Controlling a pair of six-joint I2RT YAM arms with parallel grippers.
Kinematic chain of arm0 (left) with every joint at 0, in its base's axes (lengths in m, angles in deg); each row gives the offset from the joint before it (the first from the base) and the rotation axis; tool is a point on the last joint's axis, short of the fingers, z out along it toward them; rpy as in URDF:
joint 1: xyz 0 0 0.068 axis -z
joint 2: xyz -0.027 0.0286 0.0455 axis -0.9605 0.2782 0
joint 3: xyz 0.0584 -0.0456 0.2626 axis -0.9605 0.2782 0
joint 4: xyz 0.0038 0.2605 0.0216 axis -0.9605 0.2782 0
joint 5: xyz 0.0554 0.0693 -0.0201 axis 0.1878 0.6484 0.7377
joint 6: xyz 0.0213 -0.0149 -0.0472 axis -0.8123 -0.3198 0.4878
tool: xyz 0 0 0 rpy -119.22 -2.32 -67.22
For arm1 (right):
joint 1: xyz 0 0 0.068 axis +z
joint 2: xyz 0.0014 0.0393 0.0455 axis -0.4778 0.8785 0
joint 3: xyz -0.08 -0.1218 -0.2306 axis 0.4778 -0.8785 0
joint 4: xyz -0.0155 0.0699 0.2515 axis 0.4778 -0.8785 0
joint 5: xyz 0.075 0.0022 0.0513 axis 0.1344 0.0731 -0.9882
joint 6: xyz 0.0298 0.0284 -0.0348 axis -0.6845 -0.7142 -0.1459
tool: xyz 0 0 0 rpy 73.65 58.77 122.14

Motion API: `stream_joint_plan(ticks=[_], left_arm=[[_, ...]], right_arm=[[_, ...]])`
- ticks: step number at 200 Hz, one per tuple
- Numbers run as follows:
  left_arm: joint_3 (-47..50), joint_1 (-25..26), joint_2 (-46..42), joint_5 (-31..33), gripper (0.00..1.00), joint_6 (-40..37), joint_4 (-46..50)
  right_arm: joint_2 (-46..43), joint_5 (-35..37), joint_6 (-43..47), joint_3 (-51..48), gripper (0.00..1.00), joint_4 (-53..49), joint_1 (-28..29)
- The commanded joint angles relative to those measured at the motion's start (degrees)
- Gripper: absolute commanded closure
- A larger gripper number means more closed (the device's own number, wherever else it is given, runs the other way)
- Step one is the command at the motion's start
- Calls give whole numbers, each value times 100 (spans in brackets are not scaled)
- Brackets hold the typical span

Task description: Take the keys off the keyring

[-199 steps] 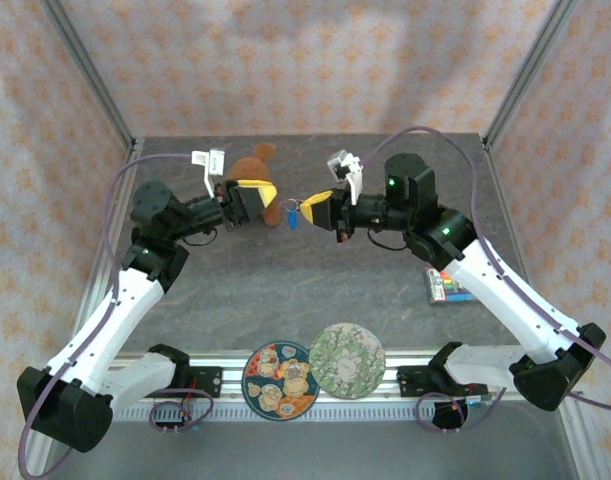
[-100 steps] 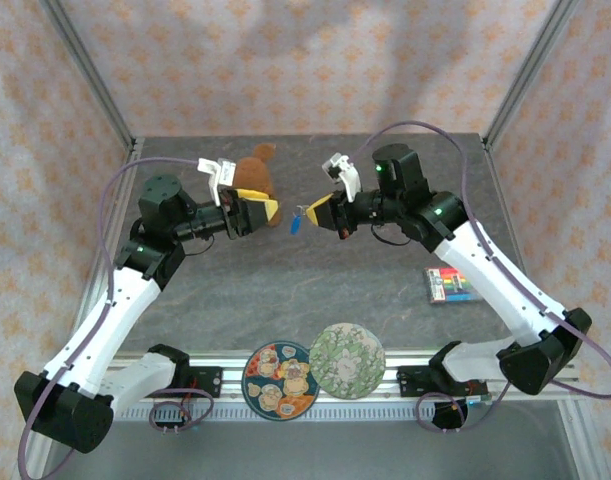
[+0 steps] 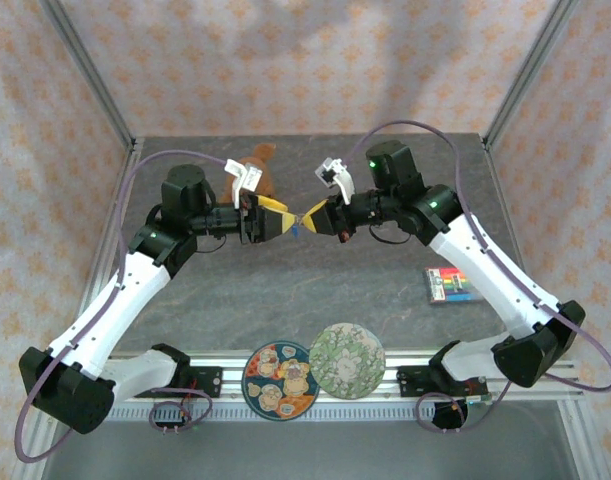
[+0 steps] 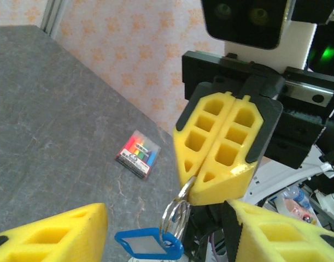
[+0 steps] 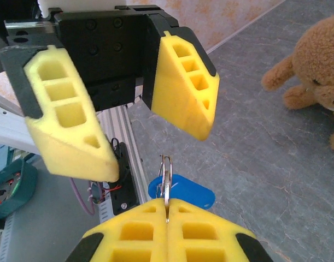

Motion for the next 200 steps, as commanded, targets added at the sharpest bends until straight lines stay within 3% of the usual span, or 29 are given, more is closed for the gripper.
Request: stream_joint_plan(ticks=[1, 52, 88, 148, 200], left_arm=[[-215, 66, 19, -227, 45, -152, 123], [-361, 109, 80, -245, 58, -406, 523], [-415, 114, 81, -263, 77, -484, 619], [-272, 111, 32, -197, 100, -100, 67], [58, 85, -142, 239, 100, 764, -1075]], right_arm=[[9, -140, 92, 213, 100, -60, -44], [14, -140, 86, 258, 100, -26, -44], [9, -154, 83, 276, 100, -43, -44], [-102, -37, 97, 198, 100, 64, -44], [-421, 34, -165, -209, 100, 643, -44]])
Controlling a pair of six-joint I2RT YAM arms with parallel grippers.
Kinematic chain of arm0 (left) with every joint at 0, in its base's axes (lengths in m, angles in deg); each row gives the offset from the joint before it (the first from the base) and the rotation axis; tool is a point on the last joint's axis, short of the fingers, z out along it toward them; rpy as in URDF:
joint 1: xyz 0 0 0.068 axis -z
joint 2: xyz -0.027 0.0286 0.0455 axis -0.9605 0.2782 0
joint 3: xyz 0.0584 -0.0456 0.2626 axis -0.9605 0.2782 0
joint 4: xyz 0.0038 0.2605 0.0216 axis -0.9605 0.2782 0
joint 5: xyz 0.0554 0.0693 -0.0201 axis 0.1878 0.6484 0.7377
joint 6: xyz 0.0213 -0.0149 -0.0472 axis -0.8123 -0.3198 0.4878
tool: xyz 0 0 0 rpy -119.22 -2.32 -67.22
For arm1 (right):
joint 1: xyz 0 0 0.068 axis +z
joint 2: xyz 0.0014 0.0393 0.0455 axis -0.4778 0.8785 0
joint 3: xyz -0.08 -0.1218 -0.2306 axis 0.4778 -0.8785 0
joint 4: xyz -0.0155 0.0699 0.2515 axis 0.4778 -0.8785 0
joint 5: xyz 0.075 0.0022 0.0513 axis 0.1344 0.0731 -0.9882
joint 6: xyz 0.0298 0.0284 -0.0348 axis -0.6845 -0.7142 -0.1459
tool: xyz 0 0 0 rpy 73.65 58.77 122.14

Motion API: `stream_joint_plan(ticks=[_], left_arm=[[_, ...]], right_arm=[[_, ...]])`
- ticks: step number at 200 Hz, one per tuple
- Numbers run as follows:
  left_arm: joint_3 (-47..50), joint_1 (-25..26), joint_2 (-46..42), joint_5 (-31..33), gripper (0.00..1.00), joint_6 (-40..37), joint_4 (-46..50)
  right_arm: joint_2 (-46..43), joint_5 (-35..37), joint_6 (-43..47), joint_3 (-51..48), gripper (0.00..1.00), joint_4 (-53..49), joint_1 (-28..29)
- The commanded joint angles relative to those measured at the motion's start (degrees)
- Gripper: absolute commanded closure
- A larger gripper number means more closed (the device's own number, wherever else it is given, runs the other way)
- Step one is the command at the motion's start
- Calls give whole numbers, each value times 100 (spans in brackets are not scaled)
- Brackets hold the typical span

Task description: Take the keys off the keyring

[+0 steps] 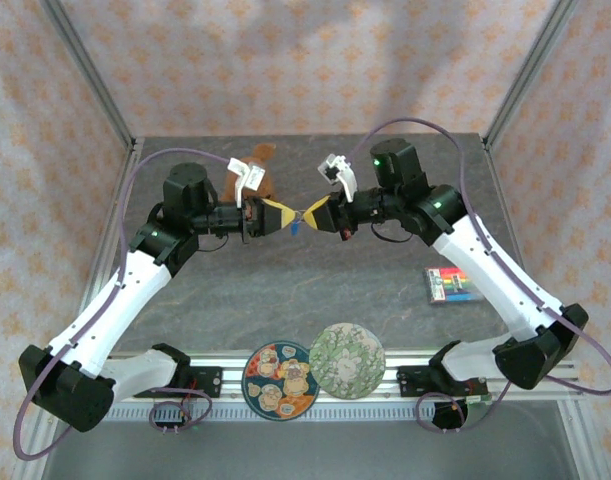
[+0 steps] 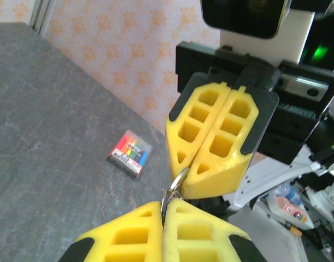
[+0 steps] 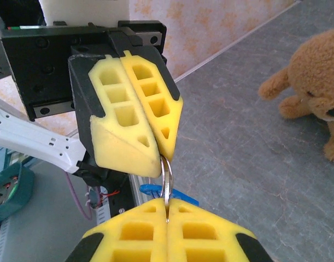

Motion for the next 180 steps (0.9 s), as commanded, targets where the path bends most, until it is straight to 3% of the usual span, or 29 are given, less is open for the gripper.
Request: stream_joint_plan(ticks=[1, 79, 86, 125, 180], left_arm=[[159, 6, -185, 260, 100, 582, -1004], [676, -188, -235, 646, 100, 1585, -2320], [700, -196, -259, 679, 90, 1570, -2299], [640, -326, -479, 752, 68, 1181, -1757], [129, -329, -355, 281, 60, 335, -562]], right_arm=[[-303, 18, -160, -209, 100, 475, -7], [-518, 64, -549, -633, 100, 1138, -3], [-527, 139, -533, -624, 100, 1093, -7], [-468, 274, -358, -473, 100, 673, -7], [-328, 214, -253, -273, 100, 336, -7]])
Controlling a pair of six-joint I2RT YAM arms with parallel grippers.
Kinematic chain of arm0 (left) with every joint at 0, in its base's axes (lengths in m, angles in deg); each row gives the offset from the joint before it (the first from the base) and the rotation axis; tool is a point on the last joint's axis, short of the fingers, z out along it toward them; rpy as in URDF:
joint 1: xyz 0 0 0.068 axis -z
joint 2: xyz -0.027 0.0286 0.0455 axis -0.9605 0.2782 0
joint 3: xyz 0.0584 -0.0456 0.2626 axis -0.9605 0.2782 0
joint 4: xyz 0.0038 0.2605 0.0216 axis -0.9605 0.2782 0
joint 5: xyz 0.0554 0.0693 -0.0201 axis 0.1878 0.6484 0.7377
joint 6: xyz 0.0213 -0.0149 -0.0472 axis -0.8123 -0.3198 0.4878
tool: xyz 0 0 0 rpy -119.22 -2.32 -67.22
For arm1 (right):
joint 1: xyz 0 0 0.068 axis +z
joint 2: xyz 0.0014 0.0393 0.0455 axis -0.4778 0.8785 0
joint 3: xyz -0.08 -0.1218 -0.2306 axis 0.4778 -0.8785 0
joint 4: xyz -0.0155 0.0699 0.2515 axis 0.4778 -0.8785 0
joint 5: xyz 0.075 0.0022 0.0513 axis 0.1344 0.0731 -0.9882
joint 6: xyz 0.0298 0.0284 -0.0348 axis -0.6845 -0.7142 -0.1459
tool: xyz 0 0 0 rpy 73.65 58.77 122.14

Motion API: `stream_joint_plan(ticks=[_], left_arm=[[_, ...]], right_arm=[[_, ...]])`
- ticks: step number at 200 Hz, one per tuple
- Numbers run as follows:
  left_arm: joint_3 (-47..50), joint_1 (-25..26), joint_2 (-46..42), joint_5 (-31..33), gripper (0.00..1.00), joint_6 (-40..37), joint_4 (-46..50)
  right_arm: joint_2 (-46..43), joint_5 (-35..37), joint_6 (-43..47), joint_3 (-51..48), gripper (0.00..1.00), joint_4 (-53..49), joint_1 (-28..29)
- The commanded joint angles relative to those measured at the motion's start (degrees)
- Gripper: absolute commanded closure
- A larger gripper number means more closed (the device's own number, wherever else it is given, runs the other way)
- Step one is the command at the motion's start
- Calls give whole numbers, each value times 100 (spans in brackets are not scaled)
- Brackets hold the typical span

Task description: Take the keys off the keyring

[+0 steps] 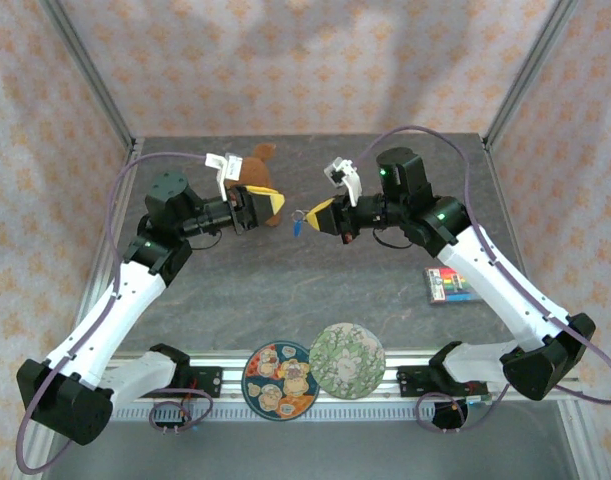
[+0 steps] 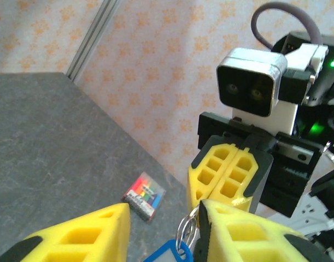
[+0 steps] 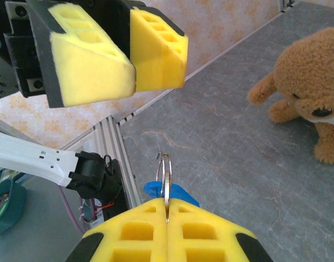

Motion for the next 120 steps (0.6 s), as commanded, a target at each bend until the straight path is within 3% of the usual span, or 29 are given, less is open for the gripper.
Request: stream_joint_plan(ticks=[1, 38, 120], left_arm=[[-381, 2, 28, -311, 59, -556, 608], [-672, 169, 245, -669, 55, -983, 1211], [-989, 472, 461, -603, 51, -1662, 2067]], right_arm=[[25, -36, 122, 292, 100, -185, -9], [153, -68, 200, 448, 100, -349, -9], [341, -336, 257, 629, 100, -517, -9]])
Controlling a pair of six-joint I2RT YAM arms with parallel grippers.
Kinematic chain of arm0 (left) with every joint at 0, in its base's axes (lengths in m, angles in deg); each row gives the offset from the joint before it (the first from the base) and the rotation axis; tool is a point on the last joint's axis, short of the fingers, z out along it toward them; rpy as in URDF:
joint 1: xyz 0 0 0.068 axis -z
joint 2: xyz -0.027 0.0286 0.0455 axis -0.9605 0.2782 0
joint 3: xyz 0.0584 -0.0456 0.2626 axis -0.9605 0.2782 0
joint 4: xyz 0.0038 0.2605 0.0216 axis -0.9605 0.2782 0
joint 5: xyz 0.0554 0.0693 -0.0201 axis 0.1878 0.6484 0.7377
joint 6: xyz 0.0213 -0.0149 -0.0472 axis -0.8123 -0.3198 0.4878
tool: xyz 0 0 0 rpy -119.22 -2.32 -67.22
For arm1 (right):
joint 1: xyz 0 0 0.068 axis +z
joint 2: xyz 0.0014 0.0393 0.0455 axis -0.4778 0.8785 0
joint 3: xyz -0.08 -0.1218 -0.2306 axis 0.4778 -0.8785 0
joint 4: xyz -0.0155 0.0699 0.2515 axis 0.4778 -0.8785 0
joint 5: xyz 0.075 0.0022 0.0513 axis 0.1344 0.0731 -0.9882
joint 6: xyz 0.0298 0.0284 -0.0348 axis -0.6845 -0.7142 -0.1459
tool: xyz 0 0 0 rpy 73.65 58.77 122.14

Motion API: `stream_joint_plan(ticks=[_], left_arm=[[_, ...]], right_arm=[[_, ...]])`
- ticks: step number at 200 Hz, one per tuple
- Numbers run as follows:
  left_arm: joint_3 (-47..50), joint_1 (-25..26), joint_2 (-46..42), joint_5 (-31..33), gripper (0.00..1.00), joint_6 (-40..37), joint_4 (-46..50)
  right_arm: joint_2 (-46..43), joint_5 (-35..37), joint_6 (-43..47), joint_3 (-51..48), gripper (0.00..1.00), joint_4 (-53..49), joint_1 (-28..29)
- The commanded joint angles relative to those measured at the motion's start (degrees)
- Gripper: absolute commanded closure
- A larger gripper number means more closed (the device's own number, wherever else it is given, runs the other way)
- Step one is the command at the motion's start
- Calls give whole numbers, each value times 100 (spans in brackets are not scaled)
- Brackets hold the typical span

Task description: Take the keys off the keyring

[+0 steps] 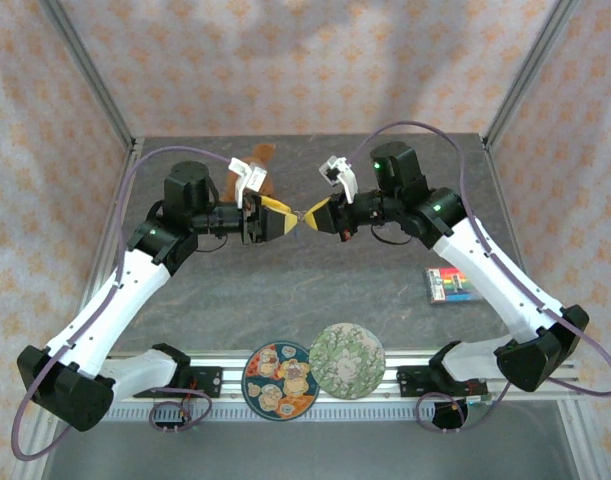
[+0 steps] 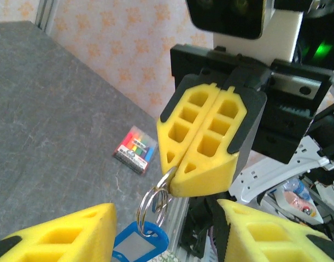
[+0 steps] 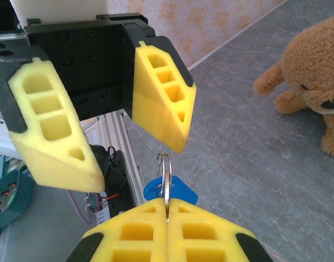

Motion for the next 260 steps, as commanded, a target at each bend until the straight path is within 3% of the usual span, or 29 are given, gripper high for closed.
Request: stream_joint_plan(ticks=[1, 31, 105, 185, 194, 260], left_arm=[[-220, 61, 35, -120, 51, -320, 298], [-264, 97, 88, -115, 57, -331, 298], [-315, 99, 53, -62, 56, -294, 264], [-292, 99, 46, -78, 96, -214, 140], [-219, 98, 33, -46, 100, -92, -7], [616, -10, -201, 397, 100, 1530, -2224]], right_arm=[[34, -189, 95, 221, 100, -57, -9], [52, -234, 89, 226, 100, -43, -9], [66, -304, 136, 222, 100, -101, -8], [39, -154, 228, 278, 100, -166, -11], [35, -130, 229, 259, 100, -146, -9], [-399, -129, -150, -433, 100, 746, -9]])
